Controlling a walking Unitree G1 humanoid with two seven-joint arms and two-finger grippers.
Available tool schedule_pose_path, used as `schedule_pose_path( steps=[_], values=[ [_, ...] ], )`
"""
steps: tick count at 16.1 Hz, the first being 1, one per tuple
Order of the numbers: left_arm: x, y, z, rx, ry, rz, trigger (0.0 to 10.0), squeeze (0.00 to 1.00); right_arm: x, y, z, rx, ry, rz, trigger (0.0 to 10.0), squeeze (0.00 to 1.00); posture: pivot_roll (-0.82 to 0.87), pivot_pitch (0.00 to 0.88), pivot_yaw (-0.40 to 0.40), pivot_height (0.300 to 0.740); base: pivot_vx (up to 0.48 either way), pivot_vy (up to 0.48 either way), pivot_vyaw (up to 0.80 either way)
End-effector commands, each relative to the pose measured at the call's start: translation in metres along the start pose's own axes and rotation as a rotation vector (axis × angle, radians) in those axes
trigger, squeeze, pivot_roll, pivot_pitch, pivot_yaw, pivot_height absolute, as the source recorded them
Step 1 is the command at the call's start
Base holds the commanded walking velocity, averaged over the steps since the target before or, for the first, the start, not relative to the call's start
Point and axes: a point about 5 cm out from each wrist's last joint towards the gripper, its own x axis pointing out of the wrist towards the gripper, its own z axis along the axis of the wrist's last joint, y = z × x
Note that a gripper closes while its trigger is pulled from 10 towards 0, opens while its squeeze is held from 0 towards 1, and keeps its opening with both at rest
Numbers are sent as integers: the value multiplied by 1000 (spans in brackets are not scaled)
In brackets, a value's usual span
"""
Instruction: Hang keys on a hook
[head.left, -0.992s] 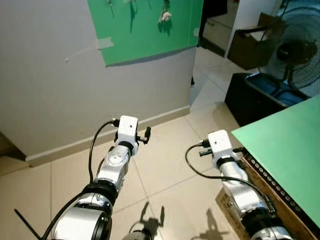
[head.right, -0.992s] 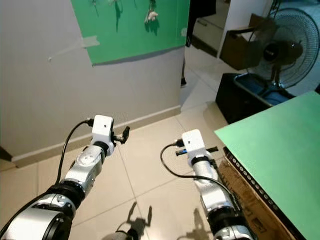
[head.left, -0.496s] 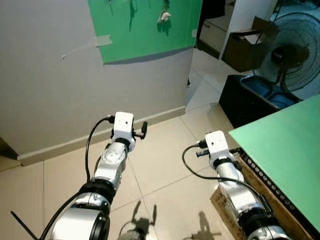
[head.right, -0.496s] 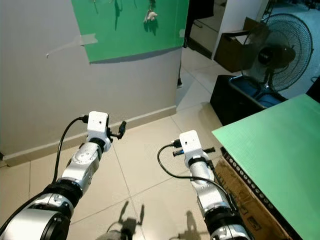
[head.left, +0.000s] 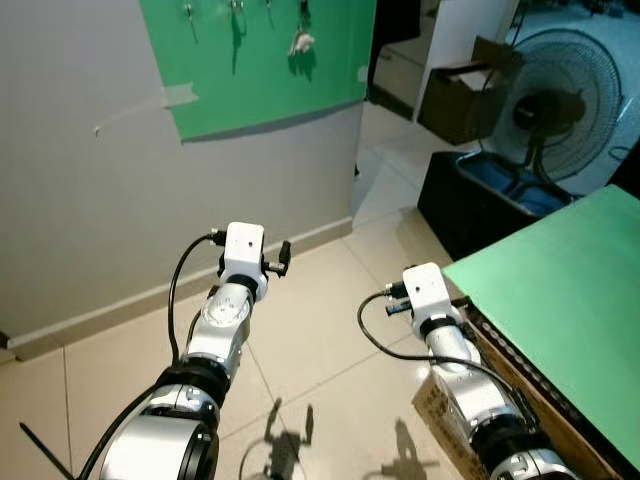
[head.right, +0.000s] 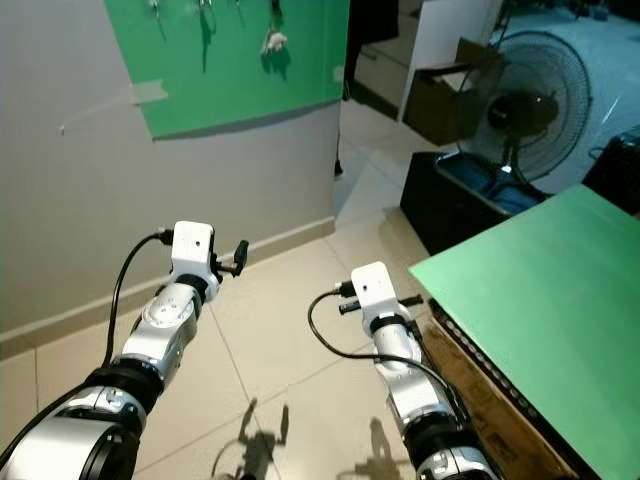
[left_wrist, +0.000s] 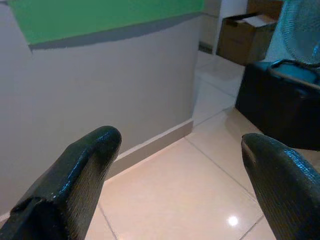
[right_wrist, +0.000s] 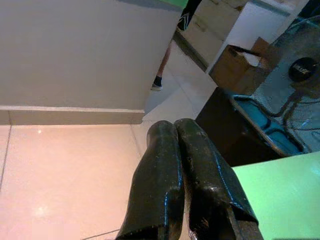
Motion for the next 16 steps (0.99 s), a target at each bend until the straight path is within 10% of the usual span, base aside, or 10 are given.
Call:
schedule_pose_path(
  steps=[1,16],
  values=[
    [4,0,8,8,-12,11,10000,0,3,-2,4,-5,-16,-6,10000,0,-110,0,53,740,431,0,0],
    [5,-1,9,-4,-5,8,10000,0,4,1,1,-7,2,-4,10000,0,-113,0,60,740,429,0,0]
  ],
)
